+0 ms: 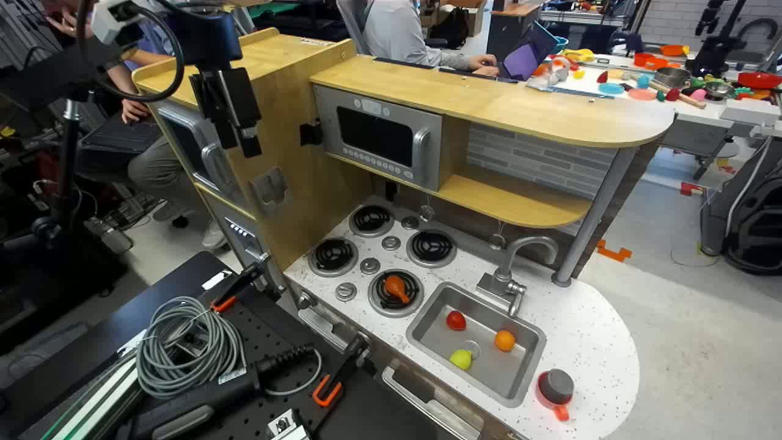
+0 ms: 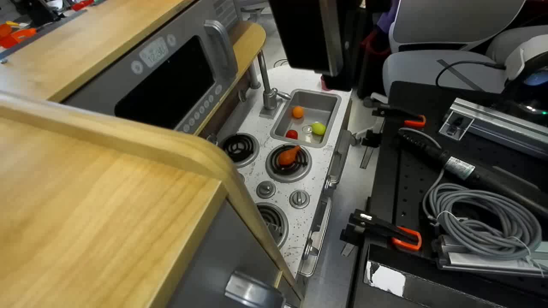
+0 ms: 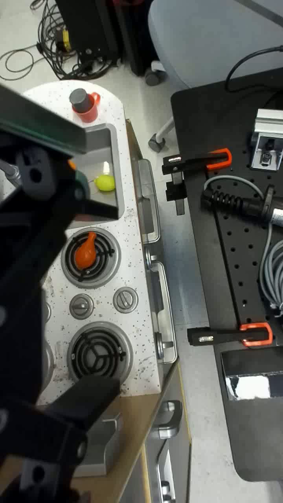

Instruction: Take the lemon out of the sink and put it on the counter

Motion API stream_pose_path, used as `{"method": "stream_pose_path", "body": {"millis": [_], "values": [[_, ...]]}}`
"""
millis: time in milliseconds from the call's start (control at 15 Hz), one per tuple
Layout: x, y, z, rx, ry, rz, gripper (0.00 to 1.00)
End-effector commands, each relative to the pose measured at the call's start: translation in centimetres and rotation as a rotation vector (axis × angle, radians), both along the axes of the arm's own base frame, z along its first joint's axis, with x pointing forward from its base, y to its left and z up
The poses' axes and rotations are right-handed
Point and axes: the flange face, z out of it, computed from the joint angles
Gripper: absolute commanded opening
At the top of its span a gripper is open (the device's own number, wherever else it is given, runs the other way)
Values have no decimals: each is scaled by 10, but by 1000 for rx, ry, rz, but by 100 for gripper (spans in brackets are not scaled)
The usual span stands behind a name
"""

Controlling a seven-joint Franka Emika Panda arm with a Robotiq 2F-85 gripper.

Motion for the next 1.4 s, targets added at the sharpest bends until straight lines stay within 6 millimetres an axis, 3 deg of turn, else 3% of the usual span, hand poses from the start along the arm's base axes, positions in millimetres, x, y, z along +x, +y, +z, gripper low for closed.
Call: {"method": "stream_pose_path", "body": {"millis": [0, 933, 1133, 1333], "values": [[0, 0, 0, 0, 1, 0, 100], [5, -5, 0, 26, -43, 25, 100], [12, -29, -9, 39, -73, 52, 100], [16, -74, -24, 74, -54, 54, 100]]}}
